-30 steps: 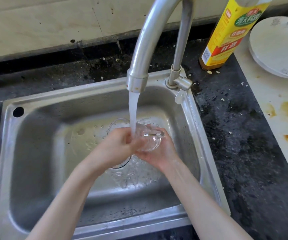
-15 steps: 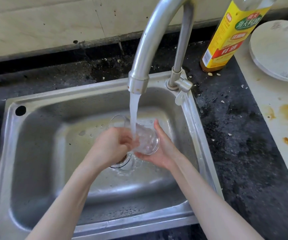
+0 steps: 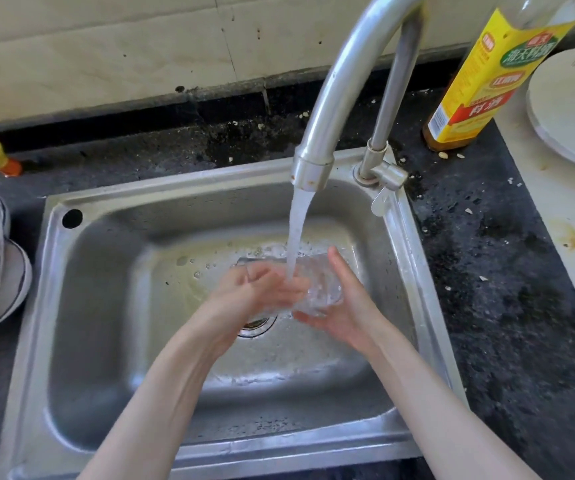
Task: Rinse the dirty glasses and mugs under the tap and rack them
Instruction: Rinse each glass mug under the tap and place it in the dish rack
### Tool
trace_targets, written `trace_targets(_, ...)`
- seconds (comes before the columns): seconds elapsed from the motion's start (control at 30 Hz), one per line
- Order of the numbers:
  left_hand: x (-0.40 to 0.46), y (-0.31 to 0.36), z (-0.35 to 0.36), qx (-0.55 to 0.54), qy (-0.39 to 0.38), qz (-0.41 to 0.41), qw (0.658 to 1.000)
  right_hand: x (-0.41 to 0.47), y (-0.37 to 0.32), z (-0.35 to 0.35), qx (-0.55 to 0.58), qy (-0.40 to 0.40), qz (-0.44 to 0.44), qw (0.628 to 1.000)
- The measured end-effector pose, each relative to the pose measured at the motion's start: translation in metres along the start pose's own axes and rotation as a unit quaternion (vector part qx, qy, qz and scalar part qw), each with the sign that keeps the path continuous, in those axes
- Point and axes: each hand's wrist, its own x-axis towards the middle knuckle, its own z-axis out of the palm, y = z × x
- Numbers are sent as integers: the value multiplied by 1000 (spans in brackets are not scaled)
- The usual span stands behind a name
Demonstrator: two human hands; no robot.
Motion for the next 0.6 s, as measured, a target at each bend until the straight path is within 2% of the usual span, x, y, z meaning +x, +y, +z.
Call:
trace_targets(0.03,0,0,-4,118,11,40,992,2,-1,1,17,13,34,999)
trace_targets(0.1,3,3,-7,355,13,101,929,4,1,4,68,34,77,994)
trace_targets(0.13,4,5,-6,415,4,119,902,5,6,5,78,37,66,994)
trace_targets(0.17,5,6,-4,412,-12,116,904,3,9,7,84,26,39,995)
trace_targets(0.2,5,7,-3,352,-35,95,930,2,12,8,95,6,2,995)
trace_targets(0.27,4,11,-3,132,-82,-3,988,-1,18,9,130,-43,-70,988)
trace_targets(0.3,4,12,-5,-5,-101,-67,993,-5,16,11,135,-49,-99,985)
trace_targets(0.37,4,12,-6,-254,-114,-153,948,-6,15,9,111,-46,-142,982)
trace_targets(0.4,4,11,-4,-321,-97,-167,927,-6,14,8,81,-46,-151,984)
trace_targets(0.43,3,8,-2,-333,-76,-160,926,-8,11,7,53,-48,-150,986)
trace_targets(0.47,1,4,1,-290,-50,-134,946,-9,9,5,29,-44,-139,989)
trace_targets(0.53,-5,-3,5,-123,3,-55,991,-11,3,4,1,-29,-81,996)
trace_targets(0.6,-6,-9,3,54,37,18,998,-10,-1,2,33,18,21,999)
